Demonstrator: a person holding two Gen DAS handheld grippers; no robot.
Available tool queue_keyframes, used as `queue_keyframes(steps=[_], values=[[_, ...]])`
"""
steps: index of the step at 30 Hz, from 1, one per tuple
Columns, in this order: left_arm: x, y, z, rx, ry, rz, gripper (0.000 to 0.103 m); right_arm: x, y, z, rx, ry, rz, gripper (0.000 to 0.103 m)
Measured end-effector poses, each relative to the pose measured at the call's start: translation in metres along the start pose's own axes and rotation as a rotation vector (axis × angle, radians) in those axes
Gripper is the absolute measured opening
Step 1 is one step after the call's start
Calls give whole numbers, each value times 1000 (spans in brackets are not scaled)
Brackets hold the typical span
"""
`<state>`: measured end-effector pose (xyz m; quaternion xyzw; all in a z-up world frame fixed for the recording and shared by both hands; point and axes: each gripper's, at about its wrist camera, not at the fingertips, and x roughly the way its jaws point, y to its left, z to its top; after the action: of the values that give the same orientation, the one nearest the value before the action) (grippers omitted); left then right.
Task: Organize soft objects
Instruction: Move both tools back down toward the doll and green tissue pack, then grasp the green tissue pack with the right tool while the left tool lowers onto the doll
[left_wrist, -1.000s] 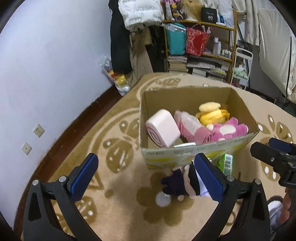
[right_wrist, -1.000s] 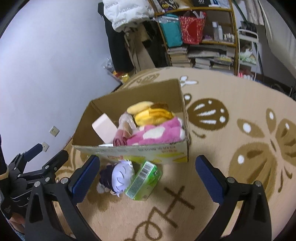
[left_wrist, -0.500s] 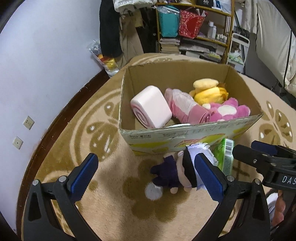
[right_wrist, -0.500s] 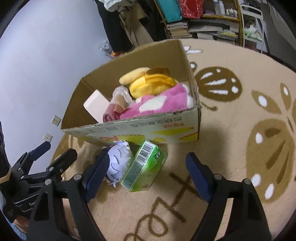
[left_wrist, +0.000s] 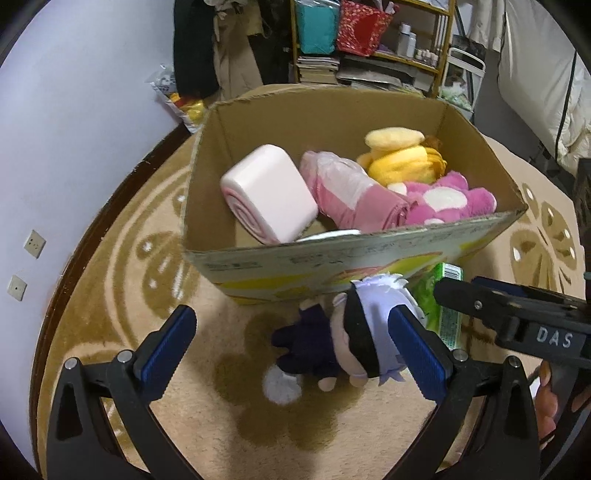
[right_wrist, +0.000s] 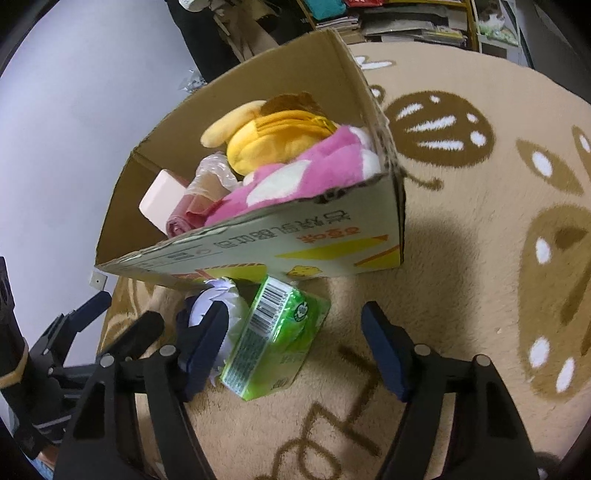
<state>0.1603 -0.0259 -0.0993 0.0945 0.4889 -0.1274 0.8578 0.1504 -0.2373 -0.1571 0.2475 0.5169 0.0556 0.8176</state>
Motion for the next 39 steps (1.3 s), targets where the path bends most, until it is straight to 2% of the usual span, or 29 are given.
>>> queue_keyframes(steps=[6, 7, 12, 16, 20, 23, 26, 33, 35, 39], values=[[6, -6, -2, -4, 27, -47, 103, 2, -6, 7, 4, 6, 20, 59], [8, -6, -2, -16, 36, -73, 103, 3, -8, 8, 11, 8, 28, 58], [17, -8, -1, -4, 54, -74, 102, 4, -12, 14, 30, 22, 53, 58], [22, -11, 1, -10, 73, -110, 103, 9, -11, 16, 33, 39, 58, 58], [27, -16, 1, 11, 74, -90, 102, 11, -11, 14, 37, 44, 57, 58], [31, -20, 2, 18, 81, -106, 102, 13, -10, 13, 41, 47, 51, 61], [34, -24, 3, 28, 91, -117, 103, 16, -12, 12, 55, 52, 38, 73], [50, -31, 1, 24, 128, -134, 103, 24, -12, 12, 56, 67, 31, 73], [54, -35, 0, 27, 138, -137, 103, 28, -7, 10, 43, 78, 29, 69], [59, -43, -1, 51, 137, -118, 103, 33, 0, 7, 21, 84, 27, 47]])
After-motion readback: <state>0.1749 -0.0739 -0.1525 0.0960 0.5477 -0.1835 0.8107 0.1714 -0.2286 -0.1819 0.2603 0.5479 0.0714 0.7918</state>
